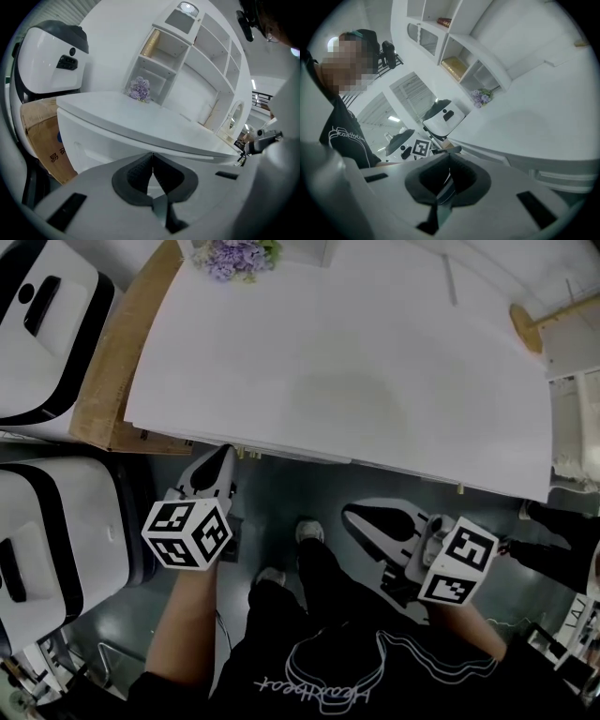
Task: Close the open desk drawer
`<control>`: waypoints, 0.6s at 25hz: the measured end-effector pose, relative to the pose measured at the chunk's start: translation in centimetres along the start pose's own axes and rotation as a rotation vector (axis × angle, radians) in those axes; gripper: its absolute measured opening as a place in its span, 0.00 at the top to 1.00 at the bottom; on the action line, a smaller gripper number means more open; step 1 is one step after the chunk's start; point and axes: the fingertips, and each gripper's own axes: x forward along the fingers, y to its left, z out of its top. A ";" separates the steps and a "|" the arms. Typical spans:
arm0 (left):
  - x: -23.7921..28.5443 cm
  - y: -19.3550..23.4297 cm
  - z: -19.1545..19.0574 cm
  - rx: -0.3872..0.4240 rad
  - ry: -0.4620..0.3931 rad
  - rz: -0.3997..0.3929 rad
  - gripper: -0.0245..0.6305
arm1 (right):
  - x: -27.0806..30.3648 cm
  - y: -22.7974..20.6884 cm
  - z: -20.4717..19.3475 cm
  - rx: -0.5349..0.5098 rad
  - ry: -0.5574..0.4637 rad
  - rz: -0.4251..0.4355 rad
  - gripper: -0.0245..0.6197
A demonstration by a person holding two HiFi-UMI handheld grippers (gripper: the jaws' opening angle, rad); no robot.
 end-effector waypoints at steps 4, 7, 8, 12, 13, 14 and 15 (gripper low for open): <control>-2.2 -2.3 1.1 0.027 -0.004 -0.073 0.96 | -0.2 2.0 0.2 -0.011 -0.039 -0.009 0.95; -5.2 -4.6 1.8 0.051 -0.006 -0.139 0.95 | -0.6 4.0 0.4 -0.032 -0.069 -0.013 0.95; -6.3 -5.4 2.0 0.061 -0.006 -0.160 0.96 | -0.8 4.8 0.4 -0.039 -0.080 -0.013 0.95; -11.4 -8.8 2.9 0.102 -0.012 -0.249 0.96 | -1.5 8.4 1.0 -0.090 -0.125 -0.012 0.95; -12.8 -9.7 3.0 0.109 -0.016 -0.274 0.96 | -1.7 9.6 1.2 -0.108 -0.135 -0.012 0.95; -14.3 -10.6 3.2 0.113 -0.019 -0.300 0.96 | -1.9 10.8 1.3 -0.125 -0.146 -0.011 0.95; -15.8 -11.6 3.4 0.116 -0.025 -0.326 0.96 | -2.2 12.1 1.4 -0.142 -0.158 -0.010 0.95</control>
